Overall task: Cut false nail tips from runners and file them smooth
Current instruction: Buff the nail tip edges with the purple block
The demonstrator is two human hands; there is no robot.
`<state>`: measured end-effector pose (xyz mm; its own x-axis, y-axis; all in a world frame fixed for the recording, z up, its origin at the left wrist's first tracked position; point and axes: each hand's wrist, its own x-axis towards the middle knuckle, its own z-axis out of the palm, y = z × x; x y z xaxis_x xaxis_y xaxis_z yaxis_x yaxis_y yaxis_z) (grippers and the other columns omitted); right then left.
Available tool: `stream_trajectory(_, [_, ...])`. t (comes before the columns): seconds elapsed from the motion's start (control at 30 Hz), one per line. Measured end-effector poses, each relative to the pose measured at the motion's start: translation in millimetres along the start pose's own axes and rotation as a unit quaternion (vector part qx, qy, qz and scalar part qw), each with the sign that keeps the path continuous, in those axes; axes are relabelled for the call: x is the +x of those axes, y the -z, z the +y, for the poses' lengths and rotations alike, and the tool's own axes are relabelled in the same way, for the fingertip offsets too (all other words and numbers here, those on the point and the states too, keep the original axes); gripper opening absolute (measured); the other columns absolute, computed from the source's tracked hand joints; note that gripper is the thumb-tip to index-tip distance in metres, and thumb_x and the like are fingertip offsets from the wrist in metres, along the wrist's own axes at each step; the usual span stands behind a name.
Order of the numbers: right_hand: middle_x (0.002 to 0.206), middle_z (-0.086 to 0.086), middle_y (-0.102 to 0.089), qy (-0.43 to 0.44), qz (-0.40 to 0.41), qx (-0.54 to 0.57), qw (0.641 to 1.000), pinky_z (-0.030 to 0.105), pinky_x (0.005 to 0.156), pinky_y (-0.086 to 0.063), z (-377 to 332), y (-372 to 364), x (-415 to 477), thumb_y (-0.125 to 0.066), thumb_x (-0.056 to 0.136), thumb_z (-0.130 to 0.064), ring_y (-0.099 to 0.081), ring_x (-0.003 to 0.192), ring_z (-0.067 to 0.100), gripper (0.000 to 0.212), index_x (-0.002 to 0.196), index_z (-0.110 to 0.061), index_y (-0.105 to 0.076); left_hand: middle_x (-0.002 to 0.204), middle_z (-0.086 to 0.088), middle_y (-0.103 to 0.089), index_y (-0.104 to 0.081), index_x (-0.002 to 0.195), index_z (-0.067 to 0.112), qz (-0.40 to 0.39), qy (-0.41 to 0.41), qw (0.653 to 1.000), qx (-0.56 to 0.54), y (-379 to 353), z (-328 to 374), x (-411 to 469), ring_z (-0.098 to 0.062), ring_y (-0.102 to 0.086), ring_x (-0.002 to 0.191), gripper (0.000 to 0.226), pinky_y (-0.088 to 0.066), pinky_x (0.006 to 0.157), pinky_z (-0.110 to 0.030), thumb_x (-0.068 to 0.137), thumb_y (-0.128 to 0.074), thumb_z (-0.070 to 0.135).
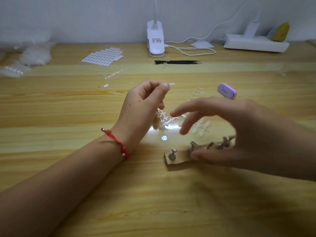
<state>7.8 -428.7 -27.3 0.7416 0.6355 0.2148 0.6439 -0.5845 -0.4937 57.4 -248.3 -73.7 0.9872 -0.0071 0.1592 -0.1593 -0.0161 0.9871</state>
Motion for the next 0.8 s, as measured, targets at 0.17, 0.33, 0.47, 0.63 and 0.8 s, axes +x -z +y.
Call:
stream_trajectory(0.17, [0.092,-0.022,-0.067,0.016,-0.048,-0.05,0.997,0.014,0.096,-0.029,-9.5,-21.6,10.3,-0.079,0.075,-0.026,-0.052,0.094,0.004,0.059,0.126,-0.035,-0.052,0.057,0.009,-0.05,-0.063,0.079,0.021,-0.01,0.012,1.0,-0.013,1.1,2.7,-2.4,-0.004,-0.047,0.052,0.016,-0.041,0.047,-0.019,0.093,-0.057,0.022])
stream_trajectory(0.33, [0.084,-0.021,-0.066,0.024,-0.039,-0.063,0.997,0.027,0.104,-0.03,-9.4,-20.9,9.8,-0.077,0.076,-0.023,-0.057,0.089,0.009,0.052,0.123,-0.032,-0.056,0.057,0.008,-0.049,-0.063,0.079,0.021,-0.006,0.022,1.0,-0.019,-0.2,3.2,-2.2,-0.003,-0.045,0.047,0.015,-0.038,0.046,-0.019,0.093,-0.057,0.022])
stream_trajectory(0.47, [0.082,-0.023,-0.065,-0.012,-0.045,-0.077,0.996,0.021,0.103,-0.031,-5.1,-18.0,5.6,-0.074,0.075,-0.029,-0.053,0.09,0.003,0.05,0.12,-0.036,-0.055,0.059,0.005,-0.049,-0.063,0.08,0.02,-0.008,0.022,1.0,-0.016,0.3,2.3,-2.4,-0.003,-0.045,0.045,0.014,-0.038,0.043,-0.016,0.093,-0.058,0.022])
stream_trajectory(0.63, [0.095,-0.026,-0.061,0.009,-0.04,-0.084,0.996,0.025,0.099,-0.034,-0.1,-17.9,3.3,-0.066,0.074,-0.049,-0.054,0.094,0.002,0.053,0.124,-0.041,-0.048,0.056,0.009,-0.05,-0.064,0.08,0.02,-0.006,0.012,1.0,-0.012,0.2,1.4,-2.1,-0.003,-0.046,0.048,0.014,-0.039,0.045,-0.016,0.092,-0.058,0.022])
stream_trajectory(0.8, [0.114,-0.026,-0.062,-0.018,-0.015,-0.03,0.999,0.048,0.109,-0.03,31.2,16.2,-16.3,-0.065,0.072,-0.07,-0.055,0.122,0.007,0.073,0.136,-0.047,-0.04,0.055,0.012,-0.05,-0.065,0.077,0.022,0.0,0.012,1.0,-0.016,1.4,-0.7,0.5,-0.007,-0.046,0.051,0.015,-0.038,0.043,-0.017,0.092,-0.06,0.021])
